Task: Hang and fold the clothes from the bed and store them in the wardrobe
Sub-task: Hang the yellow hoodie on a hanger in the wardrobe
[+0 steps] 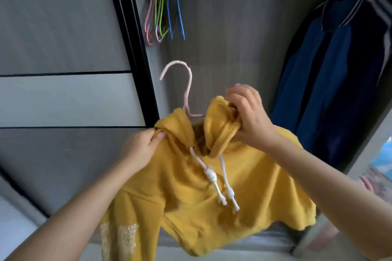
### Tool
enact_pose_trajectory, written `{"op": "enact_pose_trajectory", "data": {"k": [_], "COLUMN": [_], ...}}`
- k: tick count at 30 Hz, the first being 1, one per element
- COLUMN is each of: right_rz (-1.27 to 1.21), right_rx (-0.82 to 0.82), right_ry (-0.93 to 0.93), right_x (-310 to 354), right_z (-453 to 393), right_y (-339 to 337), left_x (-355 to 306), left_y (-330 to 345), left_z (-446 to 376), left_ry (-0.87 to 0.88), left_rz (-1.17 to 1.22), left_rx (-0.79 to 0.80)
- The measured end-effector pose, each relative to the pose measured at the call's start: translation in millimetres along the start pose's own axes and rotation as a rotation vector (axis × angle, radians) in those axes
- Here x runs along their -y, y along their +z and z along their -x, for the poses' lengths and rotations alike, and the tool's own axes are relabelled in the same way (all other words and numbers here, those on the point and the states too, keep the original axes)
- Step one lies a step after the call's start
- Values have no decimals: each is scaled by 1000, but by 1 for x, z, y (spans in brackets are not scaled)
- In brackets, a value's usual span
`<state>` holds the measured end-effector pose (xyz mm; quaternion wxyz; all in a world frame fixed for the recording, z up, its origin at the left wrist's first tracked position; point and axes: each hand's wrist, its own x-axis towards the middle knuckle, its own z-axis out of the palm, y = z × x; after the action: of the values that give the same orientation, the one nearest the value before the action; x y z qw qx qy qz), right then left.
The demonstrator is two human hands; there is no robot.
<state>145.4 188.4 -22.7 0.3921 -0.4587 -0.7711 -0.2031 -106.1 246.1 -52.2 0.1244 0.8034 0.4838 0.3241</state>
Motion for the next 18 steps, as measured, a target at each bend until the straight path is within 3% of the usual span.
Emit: {"op": "enact_pose_trajectory", "data": {"k": [1, 3, 6, 10, 13, 18], "right_rz": [46, 59, 62, 3, 9, -213], "right_rx": [-3, 151, 372, 634, 678, 460], "right_ry": [153, 531, 817, 645, 556, 804], "right_x": [-5, -19, -44, -52, -52, -68], "right_z": [2, 10, 26, 44, 61, 61], "right_y": [-9, -25, -43, -54, -49, -54], "left_x": [2, 7, 6, 2, -7, -1], "left_y": [-4, -9, -14, -14, -14, -26], "left_z": [0, 0, -7, -14, -19, -24], "left_ry": [0, 4, 43, 102, 131, 180], "left_rz": [87, 180, 180, 100, -19, -215], "left_rx": [-38, -98, -114, -103, -125, -101]}}
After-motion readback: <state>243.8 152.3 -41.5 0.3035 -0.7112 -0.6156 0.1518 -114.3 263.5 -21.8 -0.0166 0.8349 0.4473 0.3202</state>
